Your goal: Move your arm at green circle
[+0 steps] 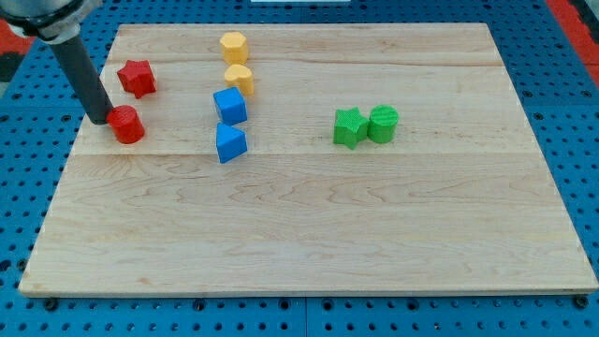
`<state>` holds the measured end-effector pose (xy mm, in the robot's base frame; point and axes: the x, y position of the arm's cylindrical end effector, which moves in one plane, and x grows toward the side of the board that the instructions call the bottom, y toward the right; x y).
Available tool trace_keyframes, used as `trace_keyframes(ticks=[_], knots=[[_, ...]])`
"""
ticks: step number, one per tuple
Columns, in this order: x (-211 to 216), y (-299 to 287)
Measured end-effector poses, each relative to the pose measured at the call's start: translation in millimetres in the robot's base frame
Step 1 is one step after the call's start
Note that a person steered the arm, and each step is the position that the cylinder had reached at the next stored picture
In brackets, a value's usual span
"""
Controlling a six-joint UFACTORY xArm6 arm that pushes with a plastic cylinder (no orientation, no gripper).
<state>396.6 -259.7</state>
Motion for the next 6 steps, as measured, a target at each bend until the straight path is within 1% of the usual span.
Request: trace_keyframes(ticks=[1,2,3,4,5,6], knots=[[58,5],[109,113],[116,265],[42,397],[-26,424],[-11,364]])
